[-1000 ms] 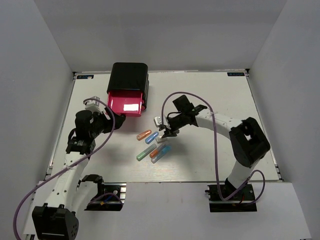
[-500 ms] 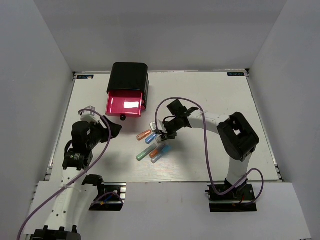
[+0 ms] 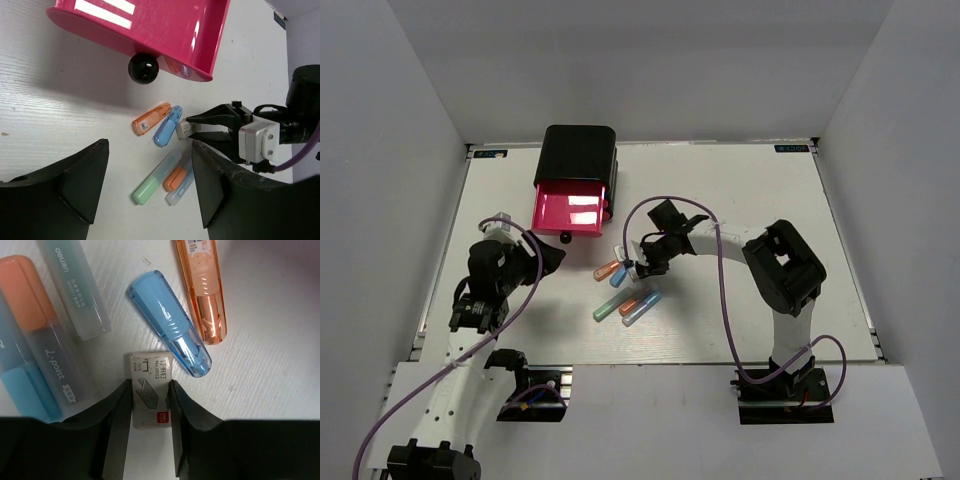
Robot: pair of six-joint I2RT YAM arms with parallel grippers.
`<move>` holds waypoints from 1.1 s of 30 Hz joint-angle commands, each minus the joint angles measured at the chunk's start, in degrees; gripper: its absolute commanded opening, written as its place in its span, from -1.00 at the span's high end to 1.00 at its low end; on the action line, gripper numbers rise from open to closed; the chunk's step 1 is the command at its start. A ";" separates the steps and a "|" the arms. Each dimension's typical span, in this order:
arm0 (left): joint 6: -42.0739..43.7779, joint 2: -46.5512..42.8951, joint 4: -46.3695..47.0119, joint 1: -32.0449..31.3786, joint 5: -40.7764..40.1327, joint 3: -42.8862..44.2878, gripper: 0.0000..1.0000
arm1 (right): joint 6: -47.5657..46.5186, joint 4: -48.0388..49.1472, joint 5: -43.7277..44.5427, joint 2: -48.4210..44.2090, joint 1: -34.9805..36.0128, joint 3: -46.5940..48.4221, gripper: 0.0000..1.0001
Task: Sort the stationery into containers
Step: Pick up the stationery from the center of the board, then place the stationery in the drawer.
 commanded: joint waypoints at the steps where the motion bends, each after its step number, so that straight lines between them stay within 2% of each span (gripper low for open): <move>1: -2.12 0.45 3.72 -0.14 -0.64 -2.34 -0.54 | -0.91 -2.47 0.79 -0.03 -0.05 1.37 0.72; 3: -3.53 1.24 5.40 -0.14 -0.64 -3.57 -0.54 | -1.01 -4.40 0.34 -2.83 -0.41 1.63 0.89; 5: -4.40 2.46 8.37 -0.14 -0.64 -5.60 -0.54 | -1.01 -6.78 -1.32 -5.12 -0.49 1.37 0.96; 9: -5.47 6.76 14.00 -0.14 -0.64 -8.06 -0.52 | 1.01 -7.05 -5.54 -15.73 -0.41 1.89 0.96; 12: -5.47 10.02 18.40 -0.14 -0.64 -8.59 -0.52 | 5.65 -4.60 -6.34 -18.23 -0.15 5.66 0.96; 17: -5.47 17.13 24.02 -0.14 -0.64 -8.06 -0.49 | 14.44 3.91 -5.20 -14.72 0.91 15.07 0.96; 26: -3.89 20.84 29.13 -0.14 -0.64 -7.54 -0.49 | 17.88 15.10 3.32 0.63 6.44 28.95 0.85; 29: -3.36 21.45 30.44 -0.14 -0.64 -7.01 -0.49 | 20.08 14.23 6.92 6.87 7.32 36.51 0.66; 30: -3.36 21.98 30.45 -0.14 -0.64 -7.01 -0.49 | 20.96 13.09 7.37 7.78 7.50 39.40 0.51; 31: -3.36 21.98 31.84 -0.14 -0.64 -7.01 -0.49 | 21.14 12.82 8.41 8.48 7.33 40.99 0.19; 33: -3.36 22.59 33.17 -0.14 -0.64 -7.01 -0.49 | 21.32 13.86 8.95 9.37 7.24 40.84 -0.13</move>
